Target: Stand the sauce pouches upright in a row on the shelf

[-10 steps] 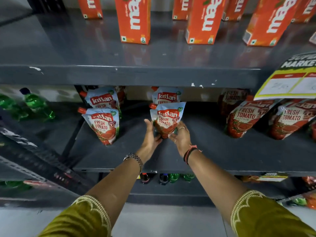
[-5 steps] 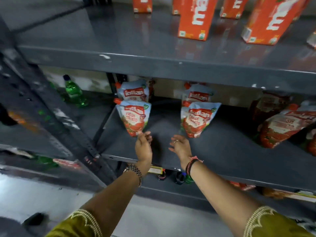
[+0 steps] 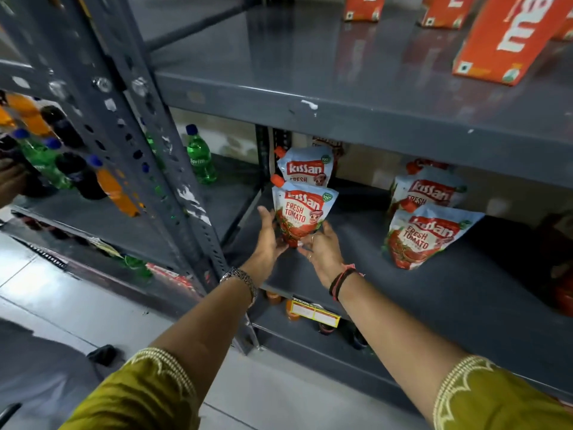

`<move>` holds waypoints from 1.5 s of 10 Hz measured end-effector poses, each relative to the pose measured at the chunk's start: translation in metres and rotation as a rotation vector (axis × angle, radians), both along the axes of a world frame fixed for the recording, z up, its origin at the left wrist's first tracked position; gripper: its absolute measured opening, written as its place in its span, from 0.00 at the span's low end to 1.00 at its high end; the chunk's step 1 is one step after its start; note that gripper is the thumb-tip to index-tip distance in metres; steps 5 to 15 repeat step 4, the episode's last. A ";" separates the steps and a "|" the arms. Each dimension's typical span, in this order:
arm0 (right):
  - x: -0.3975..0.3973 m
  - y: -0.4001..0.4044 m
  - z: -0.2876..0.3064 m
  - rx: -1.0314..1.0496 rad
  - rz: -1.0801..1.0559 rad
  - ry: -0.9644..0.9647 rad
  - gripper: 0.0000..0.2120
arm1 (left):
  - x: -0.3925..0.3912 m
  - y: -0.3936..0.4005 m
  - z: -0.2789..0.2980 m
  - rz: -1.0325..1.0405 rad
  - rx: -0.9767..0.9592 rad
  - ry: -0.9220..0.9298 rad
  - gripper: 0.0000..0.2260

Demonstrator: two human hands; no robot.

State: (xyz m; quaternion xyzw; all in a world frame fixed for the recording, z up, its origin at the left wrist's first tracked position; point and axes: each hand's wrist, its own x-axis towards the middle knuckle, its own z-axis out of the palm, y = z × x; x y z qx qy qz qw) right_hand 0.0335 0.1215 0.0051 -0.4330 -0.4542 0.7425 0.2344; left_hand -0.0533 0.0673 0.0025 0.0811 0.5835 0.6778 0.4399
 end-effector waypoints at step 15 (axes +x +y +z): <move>0.031 0.011 0.001 0.053 -0.008 -0.058 0.29 | 0.016 0.003 -0.030 0.196 -0.064 0.205 0.29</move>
